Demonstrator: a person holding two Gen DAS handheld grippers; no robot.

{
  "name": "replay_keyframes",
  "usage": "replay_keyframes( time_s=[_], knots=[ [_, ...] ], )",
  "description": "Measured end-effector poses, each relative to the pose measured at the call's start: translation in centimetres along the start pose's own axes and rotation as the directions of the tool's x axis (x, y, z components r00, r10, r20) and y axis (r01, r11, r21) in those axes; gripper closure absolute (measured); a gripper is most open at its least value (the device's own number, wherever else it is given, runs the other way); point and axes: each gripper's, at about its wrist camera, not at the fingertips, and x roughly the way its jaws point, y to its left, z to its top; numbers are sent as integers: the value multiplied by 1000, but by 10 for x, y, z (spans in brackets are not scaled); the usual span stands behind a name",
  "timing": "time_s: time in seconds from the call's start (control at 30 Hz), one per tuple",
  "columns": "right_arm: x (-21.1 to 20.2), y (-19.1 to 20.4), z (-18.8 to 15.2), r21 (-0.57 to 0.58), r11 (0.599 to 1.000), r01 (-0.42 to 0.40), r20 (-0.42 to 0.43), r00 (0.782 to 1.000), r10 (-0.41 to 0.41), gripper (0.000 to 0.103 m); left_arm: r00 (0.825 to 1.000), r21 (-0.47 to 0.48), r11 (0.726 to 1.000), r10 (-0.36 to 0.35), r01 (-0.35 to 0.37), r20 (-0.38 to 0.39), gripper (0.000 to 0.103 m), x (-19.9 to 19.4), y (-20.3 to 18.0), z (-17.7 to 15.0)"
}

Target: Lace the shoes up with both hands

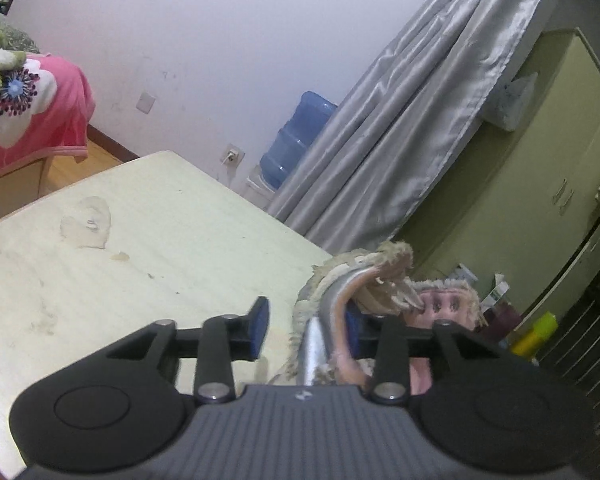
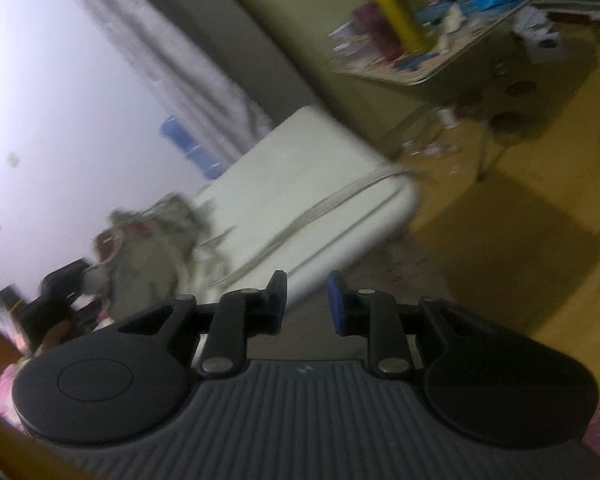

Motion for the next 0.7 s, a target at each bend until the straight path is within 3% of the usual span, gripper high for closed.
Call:
replay_keyframes(
  time_s=[0.1, 0.23, 0.33, 0.4, 0.47, 0.53, 0.6, 0.7],
  knots=[
    [9, -17, 12, 45, 997, 57, 21, 998, -58, 76, 999, -24, 999, -50, 49, -19, 52, -9, 9, 3],
    [23, -43, 28, 178, 982, 57, 43, 997, -65, 73, 996, 11, 996, -91, 90, 24, 52, -34, 8, 4],
    [36, -60, 40, 263, 963, 58, 55, 996, -75, 69, 989, 120, 984, -140, 133, 54, 53, -61, -5, 3],
    [48, -67, 48, 287, 956, 66, 40, 996, -80, 64, 979, 241, 952, -203, 191, 25, 48, -77, -23, -3],
    [56, -77, 52, 328, 942, 70, 35, 996, -87, 61, 965, 354, 898, -248, 262, -86, 42, -79, -46, -15],
    [64, -84, 55, 358, 931, 72, 32, 995, -89, 61, 941, 402, 852, -281, 336, -191, 42, -70, -63, -35],
    [71, -89, 55, 384, 922, 43, 56, 996, -70, 61, 923, 423, 827, -277, 370, -266, 48, -56, -77, -53],
    [82, -93, 55, 423, 906, -2, 73, 997, -31, 61, 916, 495, 775, -280, 393, -288, 49, -51, -100, -76]
  ],
)
